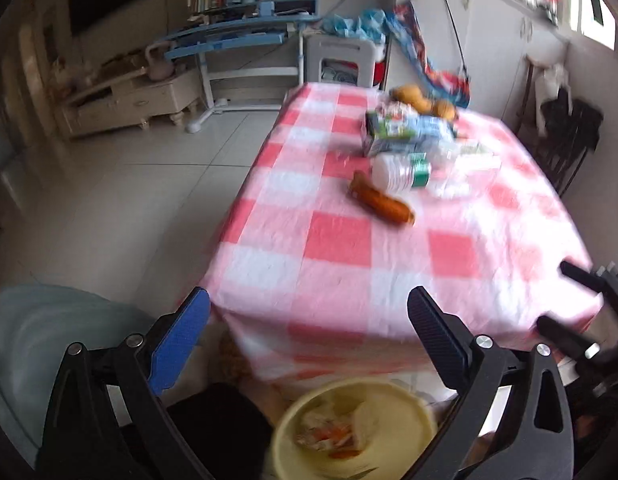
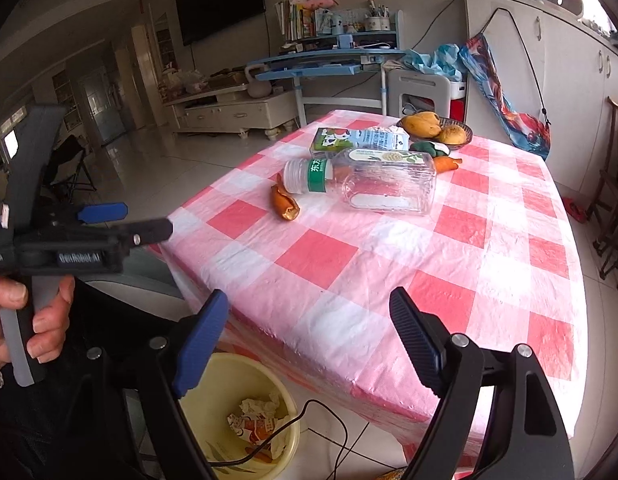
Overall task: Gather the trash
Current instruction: 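Raise the left tool back over the table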
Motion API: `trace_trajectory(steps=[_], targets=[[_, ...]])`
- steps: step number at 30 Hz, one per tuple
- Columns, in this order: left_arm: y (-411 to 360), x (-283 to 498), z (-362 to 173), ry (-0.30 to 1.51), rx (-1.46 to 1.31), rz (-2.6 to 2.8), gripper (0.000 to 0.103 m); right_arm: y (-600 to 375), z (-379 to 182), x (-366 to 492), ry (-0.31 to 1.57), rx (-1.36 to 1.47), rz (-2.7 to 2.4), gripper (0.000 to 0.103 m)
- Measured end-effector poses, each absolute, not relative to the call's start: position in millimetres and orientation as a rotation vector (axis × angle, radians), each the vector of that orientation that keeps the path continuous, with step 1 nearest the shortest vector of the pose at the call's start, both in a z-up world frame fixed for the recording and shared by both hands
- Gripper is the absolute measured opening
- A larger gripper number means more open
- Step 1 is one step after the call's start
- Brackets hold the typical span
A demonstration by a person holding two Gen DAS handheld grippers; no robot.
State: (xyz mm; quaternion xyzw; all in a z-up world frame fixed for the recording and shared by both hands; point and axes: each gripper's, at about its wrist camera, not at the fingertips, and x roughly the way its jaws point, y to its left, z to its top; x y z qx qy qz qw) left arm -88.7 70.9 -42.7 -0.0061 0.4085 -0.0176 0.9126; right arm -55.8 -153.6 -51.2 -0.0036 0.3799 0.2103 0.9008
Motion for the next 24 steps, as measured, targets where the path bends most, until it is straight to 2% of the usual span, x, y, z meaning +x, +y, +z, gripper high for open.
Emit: trace_trajectory(steps=[24], targets=[[70, -91, -47, 0.824, 0.007, -0.012, 0.096, -132, -52, -60, 0.759, -0.120, 0.435, 0.085]])
